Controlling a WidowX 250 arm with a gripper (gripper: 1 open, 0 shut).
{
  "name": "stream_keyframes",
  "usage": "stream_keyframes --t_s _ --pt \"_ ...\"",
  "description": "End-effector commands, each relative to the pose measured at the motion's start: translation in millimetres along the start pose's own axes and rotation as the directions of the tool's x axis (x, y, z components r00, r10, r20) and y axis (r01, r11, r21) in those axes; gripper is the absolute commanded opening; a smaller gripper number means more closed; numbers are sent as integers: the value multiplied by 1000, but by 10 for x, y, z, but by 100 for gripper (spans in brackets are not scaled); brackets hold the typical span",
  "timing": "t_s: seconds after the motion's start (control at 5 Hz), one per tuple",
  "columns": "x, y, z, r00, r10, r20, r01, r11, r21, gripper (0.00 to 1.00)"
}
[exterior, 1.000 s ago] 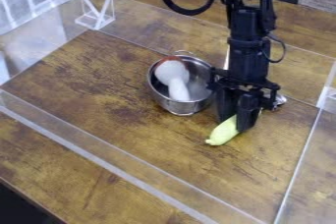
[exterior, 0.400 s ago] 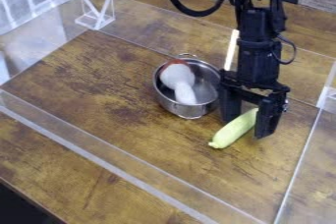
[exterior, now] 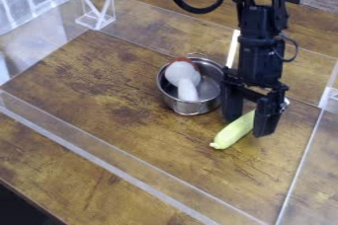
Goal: Move the green spoon to the right
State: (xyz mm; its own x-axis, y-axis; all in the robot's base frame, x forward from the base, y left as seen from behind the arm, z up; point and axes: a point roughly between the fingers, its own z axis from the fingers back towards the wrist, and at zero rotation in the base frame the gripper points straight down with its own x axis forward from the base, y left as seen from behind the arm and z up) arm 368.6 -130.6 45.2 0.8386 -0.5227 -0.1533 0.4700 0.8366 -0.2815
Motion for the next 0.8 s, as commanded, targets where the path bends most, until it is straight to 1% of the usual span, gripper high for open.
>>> stream_keyframes --t_s 0.0,0.2,0.6 --pt "-54 -136 595 992 -58 111 54 998 39 100" --pt "-95 -173 760 990 -73 122 68 997 41 100" --pt "-183 -235 582 987 -65 150 62 998 26 100"
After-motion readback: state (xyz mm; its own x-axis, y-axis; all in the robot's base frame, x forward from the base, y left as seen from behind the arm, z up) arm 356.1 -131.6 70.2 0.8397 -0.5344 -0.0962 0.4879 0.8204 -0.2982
